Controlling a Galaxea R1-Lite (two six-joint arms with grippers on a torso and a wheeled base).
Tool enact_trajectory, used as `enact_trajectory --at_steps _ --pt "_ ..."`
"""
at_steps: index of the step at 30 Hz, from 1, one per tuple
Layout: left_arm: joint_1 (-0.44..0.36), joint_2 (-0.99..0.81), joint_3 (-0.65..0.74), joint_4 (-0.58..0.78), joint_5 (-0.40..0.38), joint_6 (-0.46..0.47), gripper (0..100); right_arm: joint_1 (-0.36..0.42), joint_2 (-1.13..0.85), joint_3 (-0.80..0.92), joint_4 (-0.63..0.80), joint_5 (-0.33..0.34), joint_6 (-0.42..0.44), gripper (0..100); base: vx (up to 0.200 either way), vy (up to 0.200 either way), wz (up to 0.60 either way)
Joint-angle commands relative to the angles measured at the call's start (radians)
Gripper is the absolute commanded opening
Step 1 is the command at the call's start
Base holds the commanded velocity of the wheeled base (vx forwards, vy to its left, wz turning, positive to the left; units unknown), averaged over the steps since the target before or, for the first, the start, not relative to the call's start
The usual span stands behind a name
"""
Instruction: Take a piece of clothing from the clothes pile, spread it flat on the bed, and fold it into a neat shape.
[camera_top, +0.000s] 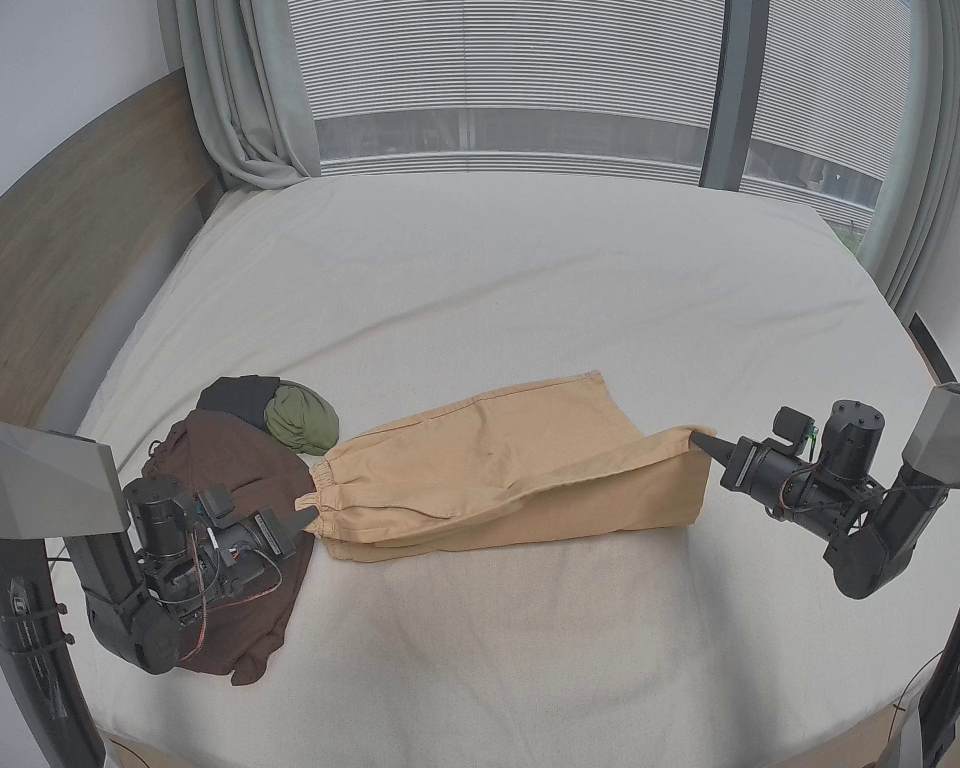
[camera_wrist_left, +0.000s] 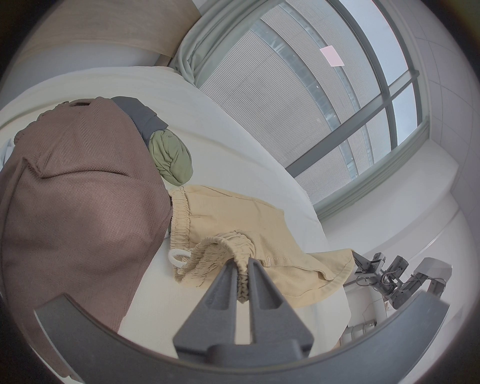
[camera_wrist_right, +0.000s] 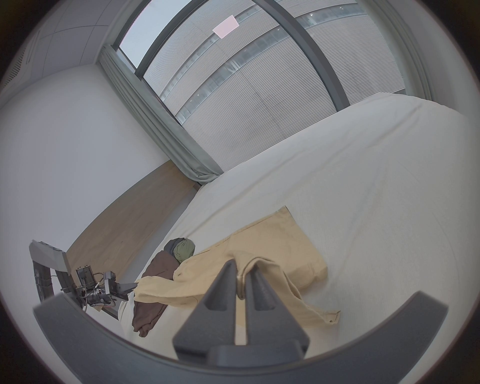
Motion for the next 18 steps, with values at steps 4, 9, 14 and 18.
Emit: enact_trajectory --at_steps 4,9,14,18 --pt "-0.024 0.004 -0.039 -0.001 0.052 -0.046 0 -0.002 0.002 -0.132 0.09 0.0 0.001 0 0.0 0.0 0.0" --pt "-0.031 0.004 -0.059 -0.001 0.08 -0.069 0 -0.011 0.003 -0.222 0.184 0.0 0.0 0 0.0 0.0 0.0" --pt "-0.031 0.006 -0.069 -0.001 0.092 -0.078 0 -0.016 0.014 -0.296 0.251 0.0 0.0 0 0.0 0.0 0.0" --pt "-0.029 0.009 -0.078 -0.001 0.094 -0.083 0 -0.017 0.032 -0.364 0.307 0.0 0.0 0 0.0 0.0 0.0"
